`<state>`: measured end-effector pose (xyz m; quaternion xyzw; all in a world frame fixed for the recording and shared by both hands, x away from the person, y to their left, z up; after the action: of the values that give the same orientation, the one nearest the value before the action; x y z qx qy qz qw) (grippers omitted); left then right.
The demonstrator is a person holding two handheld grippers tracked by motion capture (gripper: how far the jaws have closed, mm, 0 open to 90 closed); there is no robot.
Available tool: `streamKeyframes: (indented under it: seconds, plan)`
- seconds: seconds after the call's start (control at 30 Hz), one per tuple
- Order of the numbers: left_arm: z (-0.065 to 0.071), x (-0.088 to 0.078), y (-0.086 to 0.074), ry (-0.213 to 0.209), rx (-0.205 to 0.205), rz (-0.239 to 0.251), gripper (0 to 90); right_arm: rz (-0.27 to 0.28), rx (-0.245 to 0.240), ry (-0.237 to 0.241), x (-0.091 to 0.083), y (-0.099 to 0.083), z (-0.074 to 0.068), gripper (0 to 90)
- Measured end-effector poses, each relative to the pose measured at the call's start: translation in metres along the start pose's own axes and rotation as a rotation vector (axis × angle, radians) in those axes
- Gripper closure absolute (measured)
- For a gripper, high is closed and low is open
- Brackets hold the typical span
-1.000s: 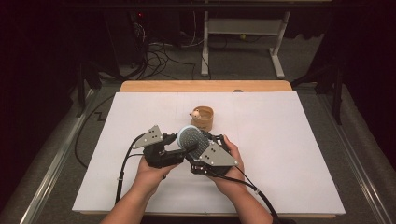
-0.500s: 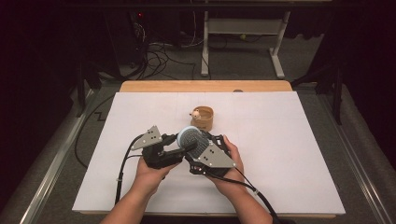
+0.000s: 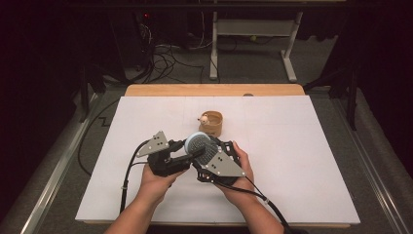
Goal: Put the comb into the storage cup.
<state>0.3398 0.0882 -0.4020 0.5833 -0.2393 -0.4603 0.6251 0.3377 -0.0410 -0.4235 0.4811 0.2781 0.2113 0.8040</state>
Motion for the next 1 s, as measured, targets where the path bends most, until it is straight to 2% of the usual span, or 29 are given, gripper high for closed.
streamKeyframes:
  seconds: [0.63,0.93,1.0]
  plan:
    - [-0.0008,-0.0016,0.0006,0.004,-0.009,0.002,56.0,-0.004,0.003,0.001,0.0006,0.001,-0.0005,19.2]
    - [-0.0022,-0.0045,0.0023,0.015,-0.003,0.015,56.4,-0.029,0.027,0.031,0.0045,-0.002,-0.0017,10.6]
    - [-0.0028,-0.0059,0.0032,0.018,-0.005,0.023,56.5,-0.032,0.028,0.033,0.0053,-0.002,-0.002,5.5]
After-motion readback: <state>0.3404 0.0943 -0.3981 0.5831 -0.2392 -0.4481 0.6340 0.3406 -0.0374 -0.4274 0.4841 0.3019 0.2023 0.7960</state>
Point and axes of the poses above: each handheld gripper's, and its own axes: x roughly forward along the jaws, y roughly out of its top, z roughly to its right, the point moved 5 cm from there along x, roughly forward along the jaws, and after that the axes turned 3 degrees about -z, right-handed, at the moved point
